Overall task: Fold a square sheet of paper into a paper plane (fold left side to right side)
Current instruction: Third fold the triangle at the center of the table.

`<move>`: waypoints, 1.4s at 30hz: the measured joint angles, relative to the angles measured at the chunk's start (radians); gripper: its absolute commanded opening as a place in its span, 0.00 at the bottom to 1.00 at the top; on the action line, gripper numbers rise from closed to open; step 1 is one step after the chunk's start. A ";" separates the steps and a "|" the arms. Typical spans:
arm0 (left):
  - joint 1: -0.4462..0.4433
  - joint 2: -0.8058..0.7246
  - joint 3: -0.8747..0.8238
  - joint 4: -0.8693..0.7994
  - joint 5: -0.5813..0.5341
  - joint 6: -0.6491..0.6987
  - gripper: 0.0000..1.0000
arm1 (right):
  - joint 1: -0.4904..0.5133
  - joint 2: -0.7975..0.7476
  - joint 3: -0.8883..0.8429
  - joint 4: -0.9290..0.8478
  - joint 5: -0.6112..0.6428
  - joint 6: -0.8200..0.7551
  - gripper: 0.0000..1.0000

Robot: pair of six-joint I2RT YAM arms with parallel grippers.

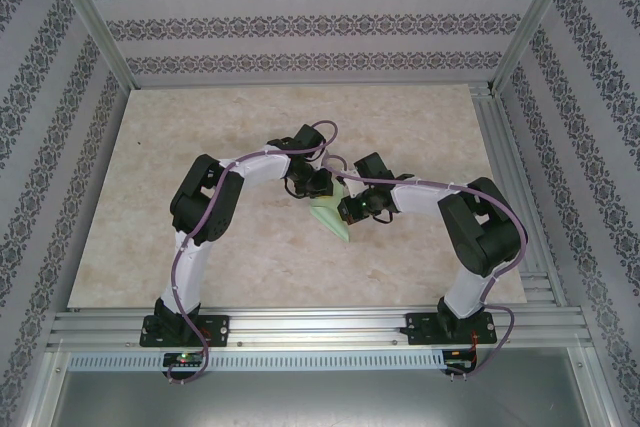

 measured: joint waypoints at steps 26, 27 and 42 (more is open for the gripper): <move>0.068 -0.275 -0.123 -0.047 -0.064 -0.023 0.25 | 0.000 0.021 0.028 -0.029 -0.011 0.011 0.00; 0.068 -0.292 -0.150 -0.032 -0.053 -0.031 0.25 | 0.000 0.021 0.029 -0.029 -0.012 0.011 0.00; -0.056 -0.320 -0.343 0.181 0.060 -0.196 0.21 | 0.000 0.021 0.029 -0.029 -0.016 0.011 0.00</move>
